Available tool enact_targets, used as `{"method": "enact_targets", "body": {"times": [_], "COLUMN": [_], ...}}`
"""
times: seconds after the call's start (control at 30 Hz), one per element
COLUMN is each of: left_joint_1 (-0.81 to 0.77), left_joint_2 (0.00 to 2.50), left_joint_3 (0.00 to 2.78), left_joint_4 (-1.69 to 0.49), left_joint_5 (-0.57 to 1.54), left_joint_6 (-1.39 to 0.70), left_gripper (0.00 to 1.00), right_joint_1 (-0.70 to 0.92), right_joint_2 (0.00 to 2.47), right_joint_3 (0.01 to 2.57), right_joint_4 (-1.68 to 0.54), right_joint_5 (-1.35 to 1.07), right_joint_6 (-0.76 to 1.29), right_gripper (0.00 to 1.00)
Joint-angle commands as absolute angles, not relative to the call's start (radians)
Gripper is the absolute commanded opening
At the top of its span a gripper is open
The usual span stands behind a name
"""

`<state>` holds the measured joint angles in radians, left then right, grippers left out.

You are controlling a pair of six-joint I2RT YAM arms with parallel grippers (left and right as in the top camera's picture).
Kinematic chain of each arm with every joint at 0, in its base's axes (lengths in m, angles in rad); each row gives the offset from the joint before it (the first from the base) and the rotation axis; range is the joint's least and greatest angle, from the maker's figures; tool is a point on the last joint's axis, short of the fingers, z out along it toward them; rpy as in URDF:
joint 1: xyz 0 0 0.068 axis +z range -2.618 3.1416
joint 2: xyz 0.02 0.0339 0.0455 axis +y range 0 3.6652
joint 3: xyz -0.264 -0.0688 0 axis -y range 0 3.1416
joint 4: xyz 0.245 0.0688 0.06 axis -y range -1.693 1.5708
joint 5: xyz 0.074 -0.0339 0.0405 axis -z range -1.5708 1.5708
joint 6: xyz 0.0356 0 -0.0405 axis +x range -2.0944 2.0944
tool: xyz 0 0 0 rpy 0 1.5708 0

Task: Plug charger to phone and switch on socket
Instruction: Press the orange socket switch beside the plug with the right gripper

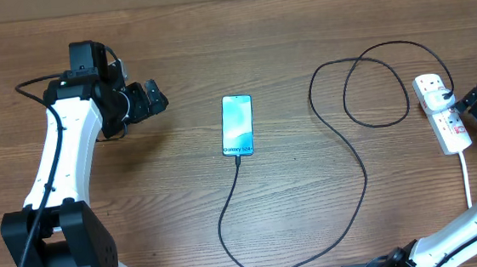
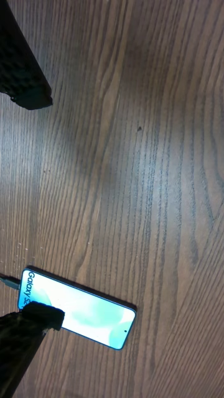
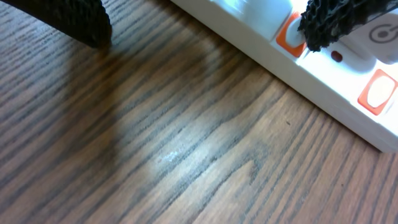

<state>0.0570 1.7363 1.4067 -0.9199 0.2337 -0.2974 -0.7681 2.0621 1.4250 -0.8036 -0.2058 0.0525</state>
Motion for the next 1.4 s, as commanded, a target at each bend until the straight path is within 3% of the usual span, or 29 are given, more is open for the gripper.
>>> {"method": "enact_targets", "body": {"times": [0.0,0.67,1.0,1.37], "left_joint_1": [0.058,0.058,0.058,0.058], "left_joint_2": [1.717,1.716,1.717,1.716], "left_joint_3": [1.416,1.416,1.416,1.416], "left_joint_4": [-0.919,-0.919,-0.919,-0.919], "left_joint_5": [0.225,0.225,0.225,0.225], "left_joint_6": [-0.3,-0.3,-0.3,-0.3], "left_gripper": [1.0,1.0,1.0,1.0], "right_joint_1": [-0.756,-0.754,-0.77,-0.661], "right_joint_2": [2.078,2.078,2.017,1.889], "right_joint_3": [1.393,1.395,1.641,1.637], "right_joint_4": [-0.847,-0.876,-1.114,-1.168], "right_joint_5": [-0.185,-0.154,-0.16,-0.218], "right_joint_6": [0.023,0.027,0.06,0.048], "right_gripper": [1.0,1.0,1.0,1.0]}}
